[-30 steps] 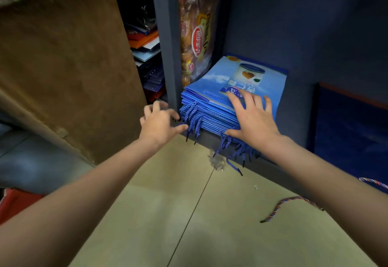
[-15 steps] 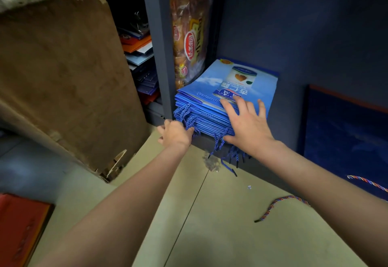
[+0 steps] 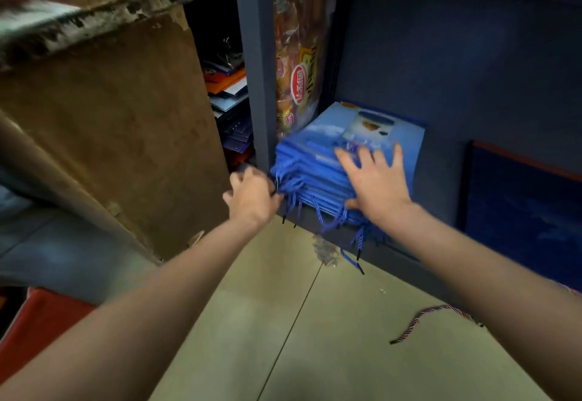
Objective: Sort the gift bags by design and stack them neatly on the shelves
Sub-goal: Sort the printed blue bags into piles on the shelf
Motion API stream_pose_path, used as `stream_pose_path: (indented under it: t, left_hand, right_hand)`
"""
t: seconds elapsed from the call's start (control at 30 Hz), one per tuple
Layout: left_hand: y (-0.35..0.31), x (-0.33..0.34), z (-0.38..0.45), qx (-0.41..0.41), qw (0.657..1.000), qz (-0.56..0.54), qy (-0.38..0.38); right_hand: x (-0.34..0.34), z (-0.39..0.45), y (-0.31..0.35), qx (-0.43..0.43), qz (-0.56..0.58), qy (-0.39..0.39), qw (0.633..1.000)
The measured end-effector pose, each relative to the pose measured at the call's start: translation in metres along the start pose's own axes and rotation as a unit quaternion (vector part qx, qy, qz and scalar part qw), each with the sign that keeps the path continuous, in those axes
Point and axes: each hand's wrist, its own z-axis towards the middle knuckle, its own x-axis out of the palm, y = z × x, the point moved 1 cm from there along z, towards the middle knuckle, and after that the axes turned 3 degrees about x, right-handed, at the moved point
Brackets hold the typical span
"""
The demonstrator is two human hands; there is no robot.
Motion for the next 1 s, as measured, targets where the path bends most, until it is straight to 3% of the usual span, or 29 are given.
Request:
stream_pose_path:
  t: [0.1, 0.17, 0.23, 0.3, 0.4, 0.47, 0.53, 0.7, 0.9, 1.0]
  left_hand:
    - [0.013, 0.016, -0.01, -0.085, 0.992, 0.054, 0.074]
    - [0.017, 0.016, -0.012, -0.079, 0.995, 0.03, 0.048]
    - [0.018, 0.011, -0.012, 0.046, 0.996, 0.052, -0.063]
    - [0.016, 0.004, -0.011, 0.216, 0.961, 0.063, -0.16]
    - [0.004, 0.011, -0.011, 0.418, 0.876, 0.144, -0.193]
    - [-0.002, 0.026, -0.011, 0.469, 0.837, 0.206, -0.193]
    - [-0.004, 0.037, -0.011, 0.467, 0.833, 0.226, -0.192]
    - [-0.011, 0.031, 0.002, 0.472, 0.82, 0.236, -0.223]
    - [-0.024, 0.046, 0.019, 0.395, 0.832, 0.355, -0.159]
    - [-0.033, 0.044, 0.032, 0.421, 0.822, 0.354, -0.145]
  right_hand:
    - [0.021, -0.012, 0.007, 0.006, 0.007, 0.038, 0.999]
    - [0.02, -0.013, 0.005, 0.007, 0.025, 0.025, 0.999]
    - [0.016, -0.018, -0.002, -0.003, 0.052, 0.003, 0.999]
    - [0.015, -0.025, -0.009, -0.01, 0.089, -0.021, 0.996]
    - [0.02, -0.036, -0.013, -0.077, 0.053, -0.139, 0.986]
    - [0.032, -0.038, -0.007, -0.162, 0.002, -0.172, 0.972]
    - [0.042, -0.038, -0.002, -0.206, -0.023, -0.169, 0.964]
    - [0.054, -0.047, -0.031, -0.216, -0.018, -0.195, 0.957]
    - [0.056, -0.054, -0.036, -0.19, 0.0, -0.22, 0.957]
    - [0.049, -0.047, -0.024, -0.152, 0.046, -0.251, 0.955]
